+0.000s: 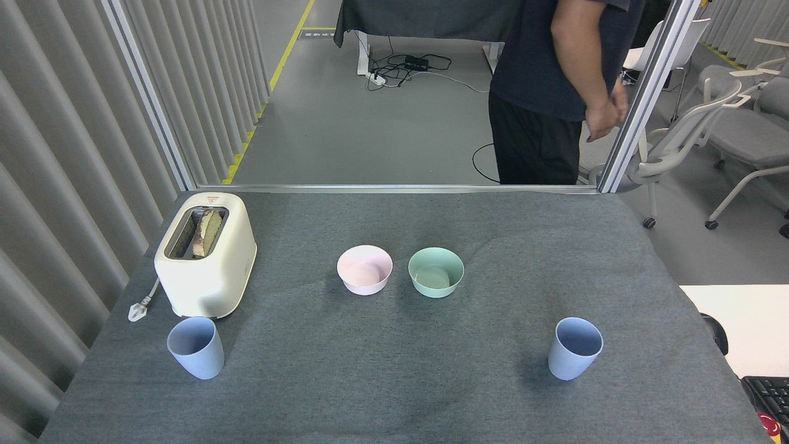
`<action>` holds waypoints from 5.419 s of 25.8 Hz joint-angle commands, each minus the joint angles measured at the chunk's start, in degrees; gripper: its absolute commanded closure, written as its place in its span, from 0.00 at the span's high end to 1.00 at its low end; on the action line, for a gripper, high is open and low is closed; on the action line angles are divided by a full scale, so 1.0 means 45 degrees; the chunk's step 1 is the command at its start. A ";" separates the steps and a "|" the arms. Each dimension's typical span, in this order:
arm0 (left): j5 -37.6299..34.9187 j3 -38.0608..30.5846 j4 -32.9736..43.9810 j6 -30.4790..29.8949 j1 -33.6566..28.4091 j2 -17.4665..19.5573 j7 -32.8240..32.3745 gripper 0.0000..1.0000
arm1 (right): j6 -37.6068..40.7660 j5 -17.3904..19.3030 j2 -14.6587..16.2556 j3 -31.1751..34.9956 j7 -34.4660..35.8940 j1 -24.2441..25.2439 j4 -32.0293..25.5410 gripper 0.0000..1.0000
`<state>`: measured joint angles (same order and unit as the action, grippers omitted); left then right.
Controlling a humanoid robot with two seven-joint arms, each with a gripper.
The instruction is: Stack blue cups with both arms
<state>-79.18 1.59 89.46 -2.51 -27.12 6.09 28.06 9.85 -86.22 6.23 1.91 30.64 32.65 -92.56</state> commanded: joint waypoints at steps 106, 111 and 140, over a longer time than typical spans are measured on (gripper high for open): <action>-0.2346 0.5839 -0.4607 0.2628 0.6260 -0.1432 -0.0513 0.53 | -0.0803 -0.0020 0.0042 -0.0502 0.0026 -0.0088 0.0529 1.00; -0.2503 0.5995 -0.5759 0.2706 0.6749 -0.2116 -0.0494 0.53 | -0.0803 -0.0020 0.0003 -0.0482 0.0065 -0.0049 0.0529 1.00; -0.2307 0.5565 -0.4705 0.2745 0.4640 -0.1628 -0.0513 1.00 | -0.0803 0.0098 0.0023 -0.0677 0.0163 -0.0068 0.0803 1.00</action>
<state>-89.52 27.68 64.63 9.68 -1.43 -2.13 25.57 6.32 -85.82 6.34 -1.05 31.39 32.28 -88.95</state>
